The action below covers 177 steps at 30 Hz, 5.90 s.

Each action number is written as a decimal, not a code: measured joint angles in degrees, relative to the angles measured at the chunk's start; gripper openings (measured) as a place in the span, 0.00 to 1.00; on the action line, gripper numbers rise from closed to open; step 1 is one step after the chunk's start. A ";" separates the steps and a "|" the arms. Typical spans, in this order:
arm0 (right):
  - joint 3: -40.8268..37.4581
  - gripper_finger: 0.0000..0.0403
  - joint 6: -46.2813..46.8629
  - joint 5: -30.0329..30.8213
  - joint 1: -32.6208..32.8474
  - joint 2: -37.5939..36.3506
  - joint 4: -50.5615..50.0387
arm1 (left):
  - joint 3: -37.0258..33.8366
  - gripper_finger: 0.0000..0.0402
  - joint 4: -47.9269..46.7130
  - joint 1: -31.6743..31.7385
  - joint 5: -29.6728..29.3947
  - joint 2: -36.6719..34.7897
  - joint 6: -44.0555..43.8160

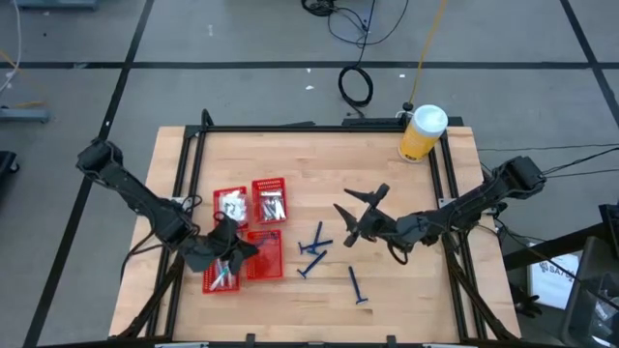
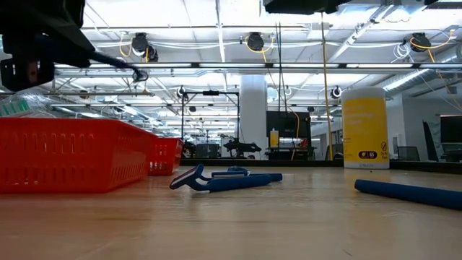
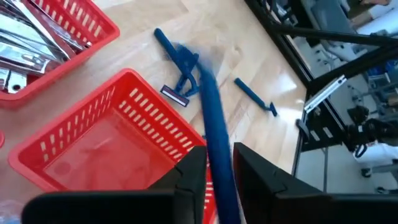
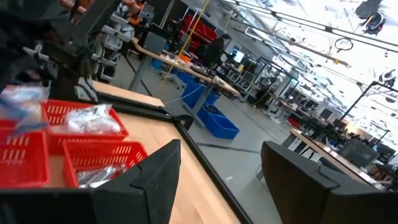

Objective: Pick & Place Travel size toiletries
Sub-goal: Put the blue razor into the bottom right red basket

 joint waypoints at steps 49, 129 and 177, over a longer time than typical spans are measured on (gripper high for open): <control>11.71 0.52 69.05 -73.87 11.35 21.04 -53.60 | 0.00 0.53 11.11 15.63 3.31 -5.20 37.13; 4.65 0.05 41.65 -13.79 3.20 3.42 -44.27 | -0.06 0.53 18.11 22.27 4.75 -0.23 48.98; -14.51 0.14 24.83 -32.71 -5.59 4.20 18.14 | 17.59 0.05 64.12 31.56 26.10 37.91 75.98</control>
